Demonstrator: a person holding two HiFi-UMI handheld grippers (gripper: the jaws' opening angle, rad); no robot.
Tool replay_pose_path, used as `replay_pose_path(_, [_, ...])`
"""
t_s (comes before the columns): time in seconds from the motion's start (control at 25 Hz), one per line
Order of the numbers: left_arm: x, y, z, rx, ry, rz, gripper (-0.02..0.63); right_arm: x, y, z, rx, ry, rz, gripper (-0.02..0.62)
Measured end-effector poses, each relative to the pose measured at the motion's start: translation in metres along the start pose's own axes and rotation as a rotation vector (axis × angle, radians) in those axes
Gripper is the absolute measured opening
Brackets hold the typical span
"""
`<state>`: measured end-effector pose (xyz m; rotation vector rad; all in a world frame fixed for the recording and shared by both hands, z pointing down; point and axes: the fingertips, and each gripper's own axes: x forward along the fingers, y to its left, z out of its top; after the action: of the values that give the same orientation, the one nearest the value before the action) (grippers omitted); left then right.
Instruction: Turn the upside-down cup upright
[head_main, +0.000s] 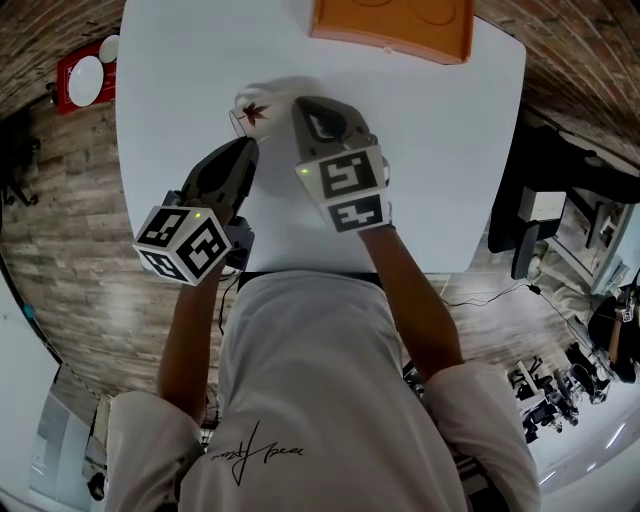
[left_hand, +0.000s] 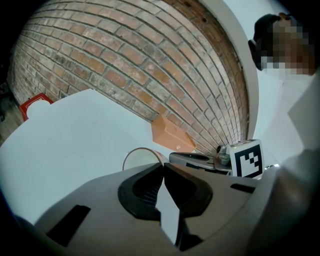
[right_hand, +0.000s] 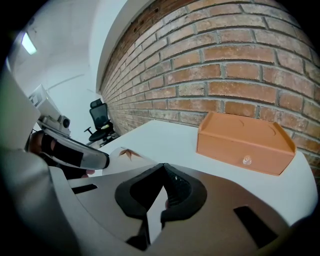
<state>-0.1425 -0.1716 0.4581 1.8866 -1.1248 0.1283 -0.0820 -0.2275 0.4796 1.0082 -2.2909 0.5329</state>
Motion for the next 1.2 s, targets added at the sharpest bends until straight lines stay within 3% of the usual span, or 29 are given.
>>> replay_pose_path(1.2, [0.018,-0.023,0.018,0.044,0.018,-0.072,0.012,0.002,-0.020,-0.008,0.071,0.014,-0.032,0.020])
